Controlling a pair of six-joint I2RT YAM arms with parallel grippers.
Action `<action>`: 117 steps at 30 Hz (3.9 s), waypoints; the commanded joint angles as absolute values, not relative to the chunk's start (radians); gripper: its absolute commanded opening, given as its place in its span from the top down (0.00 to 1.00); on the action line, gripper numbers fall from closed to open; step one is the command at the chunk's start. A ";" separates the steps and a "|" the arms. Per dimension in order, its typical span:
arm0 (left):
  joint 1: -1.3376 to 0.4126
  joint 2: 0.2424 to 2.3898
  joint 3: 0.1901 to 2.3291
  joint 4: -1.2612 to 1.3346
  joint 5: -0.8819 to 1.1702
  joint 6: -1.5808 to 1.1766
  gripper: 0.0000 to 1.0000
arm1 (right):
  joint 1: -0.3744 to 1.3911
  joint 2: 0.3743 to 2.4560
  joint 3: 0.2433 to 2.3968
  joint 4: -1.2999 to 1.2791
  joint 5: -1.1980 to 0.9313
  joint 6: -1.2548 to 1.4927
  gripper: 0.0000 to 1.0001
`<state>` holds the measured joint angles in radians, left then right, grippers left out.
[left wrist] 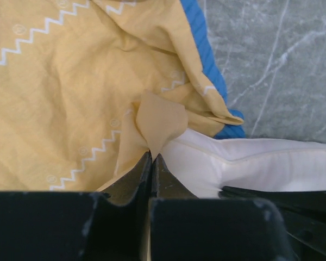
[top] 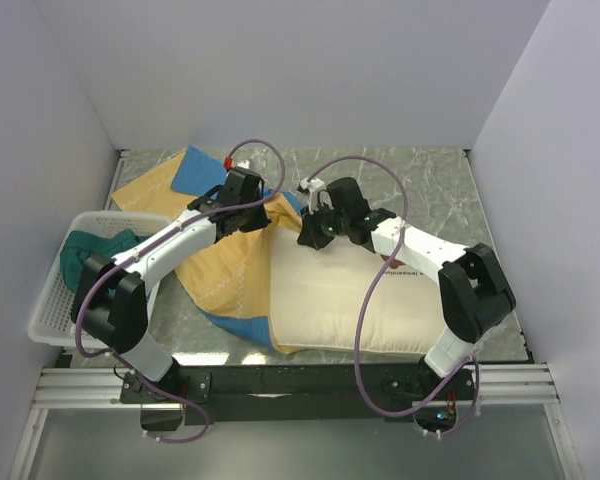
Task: Put the pillow into the pillowcase
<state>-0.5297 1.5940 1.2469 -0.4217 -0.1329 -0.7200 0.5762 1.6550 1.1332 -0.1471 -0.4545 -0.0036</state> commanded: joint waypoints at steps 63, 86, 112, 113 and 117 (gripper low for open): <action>-0.842 1.181 0.608 -0.173 -0.279 -0.983 0.51 | 0.807 1.336 0.813 -0.138 -0.002 0.123 0.00; -0.931 1.134 0.693 -0.193 -0.224 -0.890 0.99 | 0.761 1.660 1.362 -0.324 0.025 0.393 1.00; -0.986 0.879 0.759 -0.433 -0.452 -0.987 0.29 | 0.789 1.269 1.006 -0.179 0.184 0.514 0.21; -0.985 0.909 0.826 -0.440 -0.486 -0.935 0.25 | 0.773 1.249 0.994 -0.208 0.236 0.520 0.15; -0.925 1.217 1.079 -0.514 -0.560 -0.795 0.21 | 0.504 1.108 0.881 -0.242 0.177 0.555 0.05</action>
<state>-0.9768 0.9916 0.8547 -0.4862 -0.4473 -0.9421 0.7269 1.2167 0.9852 -0.1734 0.1200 0.5301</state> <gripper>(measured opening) 0.778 0.934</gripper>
